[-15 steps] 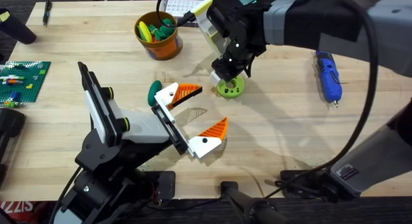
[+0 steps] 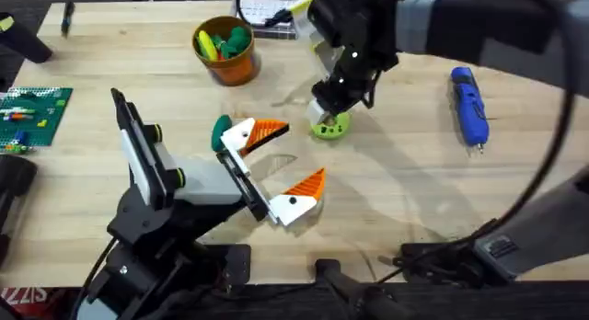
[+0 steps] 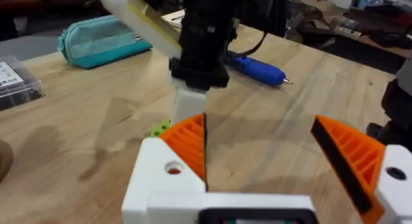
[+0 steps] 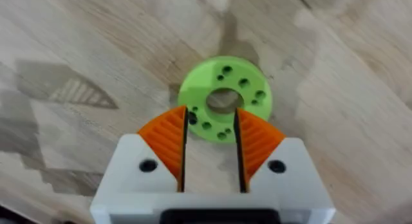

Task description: Pick up the gripper from the table and insert it into the empty holder that is missing its gripper. Then pick up a screw, insert it into the mounting hole, and use the screwdriver to tighten it. Finally, clean up the table by picking up the vegetable and placing it into the bucket.

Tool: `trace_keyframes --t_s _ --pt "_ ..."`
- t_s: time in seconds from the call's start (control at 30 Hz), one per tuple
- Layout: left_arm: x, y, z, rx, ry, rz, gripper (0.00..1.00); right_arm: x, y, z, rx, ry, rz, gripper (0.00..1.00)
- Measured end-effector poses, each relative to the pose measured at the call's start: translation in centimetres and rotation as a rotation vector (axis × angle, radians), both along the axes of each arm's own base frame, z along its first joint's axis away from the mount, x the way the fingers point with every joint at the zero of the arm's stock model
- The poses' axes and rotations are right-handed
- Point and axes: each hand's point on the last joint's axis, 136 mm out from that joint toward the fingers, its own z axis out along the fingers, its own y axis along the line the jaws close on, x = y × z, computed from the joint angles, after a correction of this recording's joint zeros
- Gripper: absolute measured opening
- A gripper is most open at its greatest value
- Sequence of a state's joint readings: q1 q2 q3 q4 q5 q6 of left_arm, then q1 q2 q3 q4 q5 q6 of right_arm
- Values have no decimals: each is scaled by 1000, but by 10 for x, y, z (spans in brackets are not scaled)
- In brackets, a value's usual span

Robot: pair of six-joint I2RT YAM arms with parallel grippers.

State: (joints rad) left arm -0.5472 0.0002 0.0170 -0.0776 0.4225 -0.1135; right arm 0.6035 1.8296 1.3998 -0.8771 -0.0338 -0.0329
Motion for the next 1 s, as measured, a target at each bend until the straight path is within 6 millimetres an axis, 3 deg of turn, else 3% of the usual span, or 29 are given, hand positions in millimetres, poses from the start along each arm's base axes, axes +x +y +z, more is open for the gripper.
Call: trace_keyframes --t_s 0.47,0.8,1.0 --pt "0 0 0 0 0 0 993 -16 1 53 39 -199 -108 409" --pt "0 0 0 0 0 0 993 -23 0 10 -1 -178 -128 409" --pt "0 0 0 0 0 0 993 -22 0 -2 -21 -160 -131 409"
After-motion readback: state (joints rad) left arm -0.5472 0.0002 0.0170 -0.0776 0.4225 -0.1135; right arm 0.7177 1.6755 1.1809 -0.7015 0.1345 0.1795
